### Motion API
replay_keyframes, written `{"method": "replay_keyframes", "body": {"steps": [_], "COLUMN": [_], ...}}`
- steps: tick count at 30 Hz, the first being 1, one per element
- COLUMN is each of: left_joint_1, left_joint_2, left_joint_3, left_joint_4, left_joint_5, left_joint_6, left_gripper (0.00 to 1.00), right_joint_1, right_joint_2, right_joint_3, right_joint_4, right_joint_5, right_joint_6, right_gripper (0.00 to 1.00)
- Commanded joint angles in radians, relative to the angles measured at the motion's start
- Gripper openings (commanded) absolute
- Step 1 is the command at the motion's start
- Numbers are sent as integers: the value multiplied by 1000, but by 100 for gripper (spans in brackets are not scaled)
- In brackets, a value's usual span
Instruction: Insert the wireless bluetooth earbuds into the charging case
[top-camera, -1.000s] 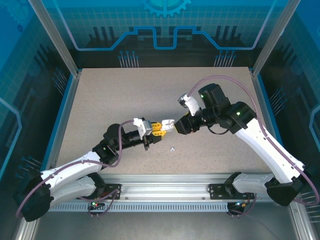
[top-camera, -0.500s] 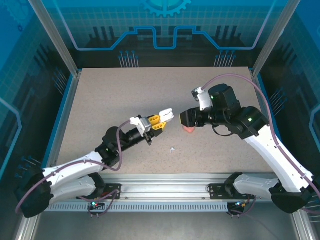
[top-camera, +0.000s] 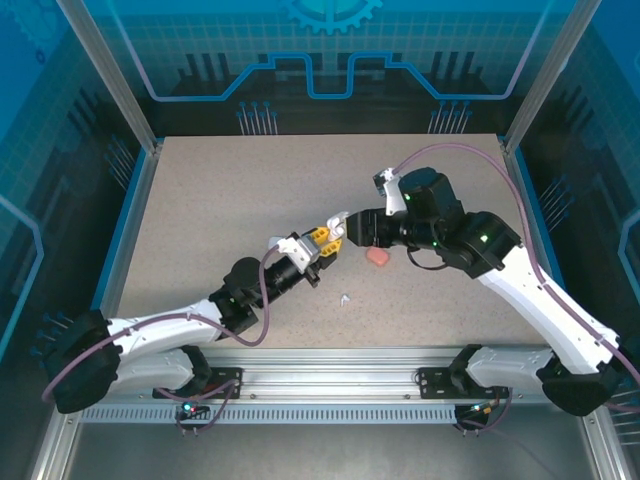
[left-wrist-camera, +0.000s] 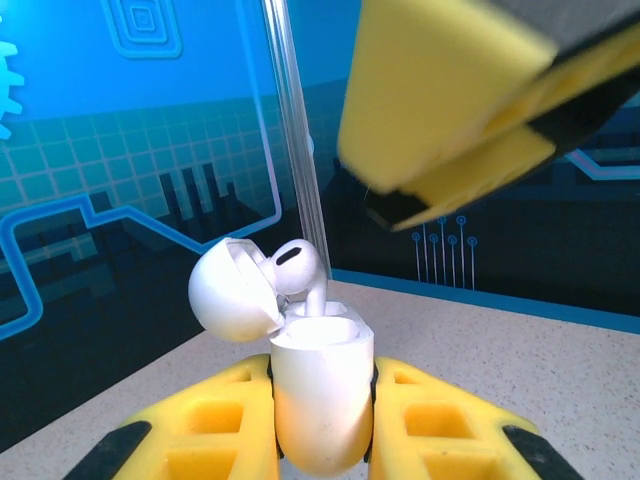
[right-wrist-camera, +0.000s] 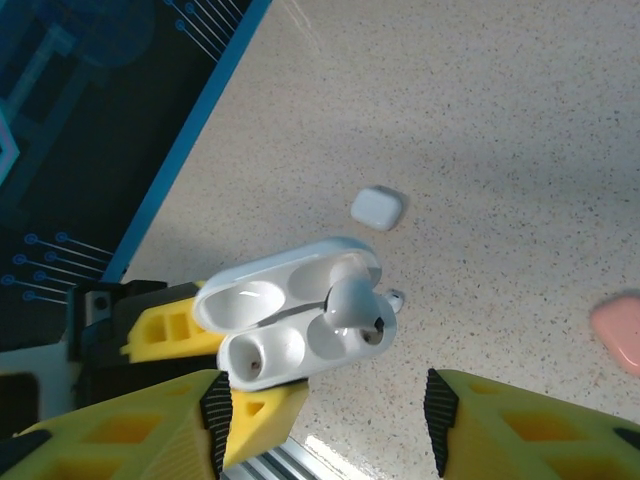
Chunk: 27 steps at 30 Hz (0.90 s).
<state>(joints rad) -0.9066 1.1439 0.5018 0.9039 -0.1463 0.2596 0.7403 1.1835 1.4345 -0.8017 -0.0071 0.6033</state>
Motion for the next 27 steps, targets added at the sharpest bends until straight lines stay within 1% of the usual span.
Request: {"method": "replay_keyframes", "body": {"steps": [1,7,13,20,27], "left_joint_1": [-11,-12,-14,-15,-14], "left_joint_2": [5,10,14,14,12], "left_joint_3": [38,44,47,49,47], "left_joint_4": [60,53,53,53,54], "left_joint_5": [-29,-16,-7,-6,-9], "left_joint_6": [24,23,15,15,11], "left_gripper": [0,0,0,0,0], "right_joint_1": [13,11,7,-1,-8], "right_joint_2": [8,23,36,50,63], "right_joint_3": [15,11,11,14,10], "right_joint_4": [28,53,65,80,74], "right_joint_5": [22,25,47,41,38], "right_joint_6": [18,18,13,12,10], "right_gripper": [56,55,50,46,39]}}
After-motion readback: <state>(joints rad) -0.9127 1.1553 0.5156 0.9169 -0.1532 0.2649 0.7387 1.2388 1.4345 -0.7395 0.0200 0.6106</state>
